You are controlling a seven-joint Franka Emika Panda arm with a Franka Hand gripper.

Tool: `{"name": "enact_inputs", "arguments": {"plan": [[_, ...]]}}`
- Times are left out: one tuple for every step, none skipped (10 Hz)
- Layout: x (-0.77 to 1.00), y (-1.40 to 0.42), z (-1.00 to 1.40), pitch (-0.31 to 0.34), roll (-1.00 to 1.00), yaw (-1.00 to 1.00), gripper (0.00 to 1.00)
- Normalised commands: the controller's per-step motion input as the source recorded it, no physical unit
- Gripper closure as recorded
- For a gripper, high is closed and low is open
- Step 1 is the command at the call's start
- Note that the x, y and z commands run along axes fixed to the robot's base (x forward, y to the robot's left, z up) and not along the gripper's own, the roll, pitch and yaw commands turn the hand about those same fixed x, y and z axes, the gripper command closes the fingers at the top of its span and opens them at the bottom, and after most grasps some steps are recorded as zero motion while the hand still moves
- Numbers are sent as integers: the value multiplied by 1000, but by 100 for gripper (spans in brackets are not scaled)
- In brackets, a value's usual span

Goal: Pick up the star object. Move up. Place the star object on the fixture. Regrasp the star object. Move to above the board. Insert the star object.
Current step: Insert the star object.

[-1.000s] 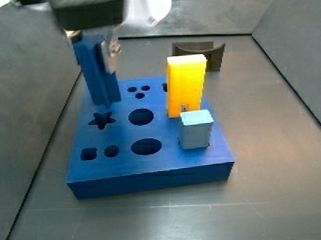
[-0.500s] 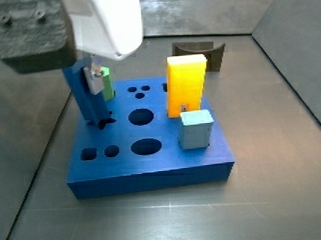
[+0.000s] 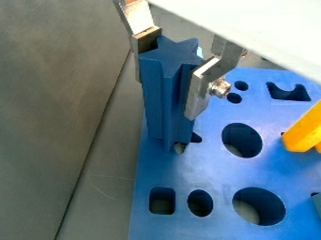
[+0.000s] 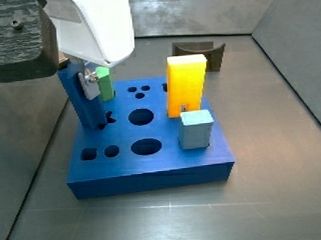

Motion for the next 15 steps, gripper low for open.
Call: {"name": "enact_inputs", "arguments": {"plan": [[94,0,-114,19,16,0,100],[71,0,-169,10,29,20,100],[169,0,-146,26,19,43,100],[243,0,-146,34,13,0,100],[194,31,-194,59,41,0,100],[260,51,-257,136,126,0,100],[220,69,-263,141,130,0,100],[0,69,-220,94,130,0,100],[0,34,-203,54,121,0,100],[-57,37,-314,37,200,9,100],[-143,26,-389,13,289,166,100],[-157,3,-391,-10,217,351,100],[-63,9,-374,-27,160,463,100],[-103,37,-389,-50,134,534,100],[-63,26,-389,-51,117,514,100]]}}
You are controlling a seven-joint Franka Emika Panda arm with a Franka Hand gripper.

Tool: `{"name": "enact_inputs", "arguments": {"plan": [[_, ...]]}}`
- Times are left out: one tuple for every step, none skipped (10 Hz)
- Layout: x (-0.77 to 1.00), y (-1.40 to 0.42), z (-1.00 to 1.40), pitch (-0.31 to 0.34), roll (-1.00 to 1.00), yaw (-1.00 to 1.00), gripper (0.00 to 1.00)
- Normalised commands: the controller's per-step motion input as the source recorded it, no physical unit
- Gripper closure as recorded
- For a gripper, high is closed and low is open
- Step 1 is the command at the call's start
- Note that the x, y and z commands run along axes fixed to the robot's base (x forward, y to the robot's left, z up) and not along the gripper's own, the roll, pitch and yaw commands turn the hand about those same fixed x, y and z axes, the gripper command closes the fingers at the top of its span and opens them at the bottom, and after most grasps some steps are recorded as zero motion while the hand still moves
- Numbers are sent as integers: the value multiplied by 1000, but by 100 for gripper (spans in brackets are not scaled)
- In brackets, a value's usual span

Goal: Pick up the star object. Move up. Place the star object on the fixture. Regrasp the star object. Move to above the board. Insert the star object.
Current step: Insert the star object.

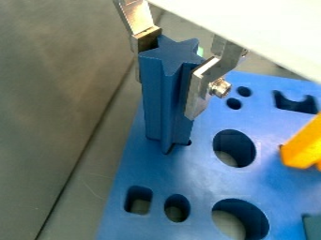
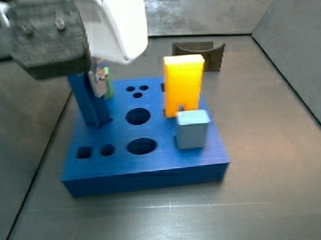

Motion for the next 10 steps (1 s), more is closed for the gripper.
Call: {"name": "enact_inputs", "arguments": {"plan": [[6,0,-400,0,99,323,100],[51,0,-477,0,43,94,100],[49,0,-640,0,34,6,100],[80,0,-691,0,23,0,100],[69,-91,-803,0,90,-51,100],[57,-131,-869,0,149,-57,100],[31,-154,-906,0,183,-57,100],[0,-97,-1000,-80,119,-31,100],[0,-37,-1000,-110,66,-20,100],[-14,0,-863,-197,-23,0,100]]}}
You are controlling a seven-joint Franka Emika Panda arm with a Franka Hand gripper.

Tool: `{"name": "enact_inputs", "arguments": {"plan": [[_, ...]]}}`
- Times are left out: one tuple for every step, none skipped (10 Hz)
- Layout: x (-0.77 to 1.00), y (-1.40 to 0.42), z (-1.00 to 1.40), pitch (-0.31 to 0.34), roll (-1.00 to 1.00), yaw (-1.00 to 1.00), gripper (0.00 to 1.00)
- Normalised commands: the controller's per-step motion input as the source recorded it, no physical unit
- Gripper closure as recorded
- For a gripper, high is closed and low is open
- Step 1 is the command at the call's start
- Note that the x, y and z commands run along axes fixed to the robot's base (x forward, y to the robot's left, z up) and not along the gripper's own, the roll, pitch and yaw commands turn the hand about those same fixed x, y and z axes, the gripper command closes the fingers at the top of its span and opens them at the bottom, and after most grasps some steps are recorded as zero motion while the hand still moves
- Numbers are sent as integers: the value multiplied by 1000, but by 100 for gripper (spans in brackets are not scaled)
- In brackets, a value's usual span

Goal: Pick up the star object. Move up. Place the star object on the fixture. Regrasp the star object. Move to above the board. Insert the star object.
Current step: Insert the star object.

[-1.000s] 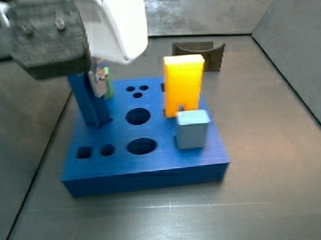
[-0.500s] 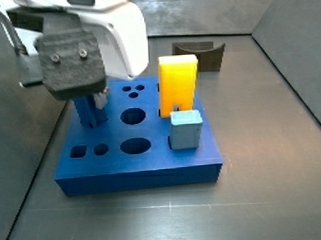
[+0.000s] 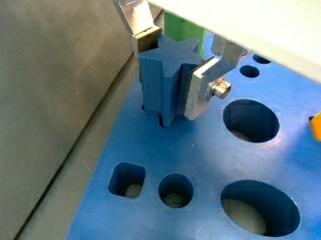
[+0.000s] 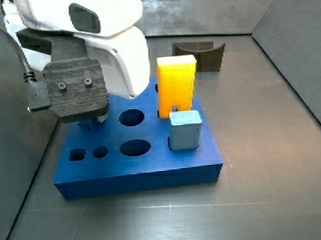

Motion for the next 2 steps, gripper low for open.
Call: {"name": "enact_inputs", "arguments": {"plan": [[-106,20,-240,-273,-170,0,100],[0,0,0,0,0,0,100]]}}
